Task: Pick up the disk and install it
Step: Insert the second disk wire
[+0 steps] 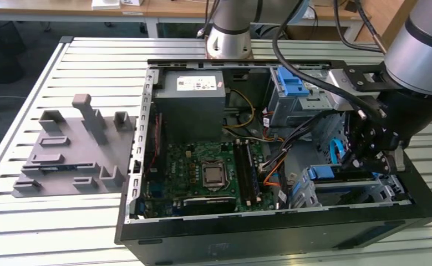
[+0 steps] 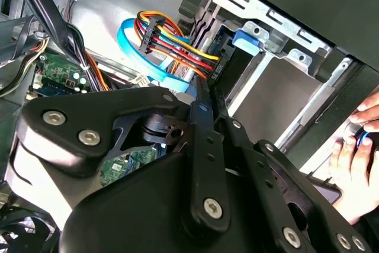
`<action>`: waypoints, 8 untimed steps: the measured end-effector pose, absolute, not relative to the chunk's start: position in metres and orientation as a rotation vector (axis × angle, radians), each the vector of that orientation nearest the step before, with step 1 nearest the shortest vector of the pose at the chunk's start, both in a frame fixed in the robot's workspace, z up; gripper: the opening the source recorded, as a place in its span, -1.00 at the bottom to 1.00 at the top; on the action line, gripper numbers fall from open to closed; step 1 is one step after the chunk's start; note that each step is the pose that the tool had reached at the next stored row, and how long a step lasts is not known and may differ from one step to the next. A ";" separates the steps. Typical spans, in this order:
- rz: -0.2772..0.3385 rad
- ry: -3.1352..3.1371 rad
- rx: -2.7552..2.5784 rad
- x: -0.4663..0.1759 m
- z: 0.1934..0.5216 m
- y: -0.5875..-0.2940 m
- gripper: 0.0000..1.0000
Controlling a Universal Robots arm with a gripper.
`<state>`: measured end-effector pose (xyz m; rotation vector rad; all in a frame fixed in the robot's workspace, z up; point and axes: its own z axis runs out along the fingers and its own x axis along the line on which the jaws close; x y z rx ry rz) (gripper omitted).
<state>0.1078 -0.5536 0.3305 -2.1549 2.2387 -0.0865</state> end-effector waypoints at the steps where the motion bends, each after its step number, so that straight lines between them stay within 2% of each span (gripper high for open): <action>1: -0.087 2.239 -2.155 0.108 0.330 -0.554 -0.69; 5: -0.086 2.238 -2.155 0.108 0.330 -0.554 -0.66; 6: -0.086 2.238 -2.155 0.108 0.330 -0.554 -0.54; 8: -0.086 2.239 -2.155 0.108 0.330 -0.554 -0.54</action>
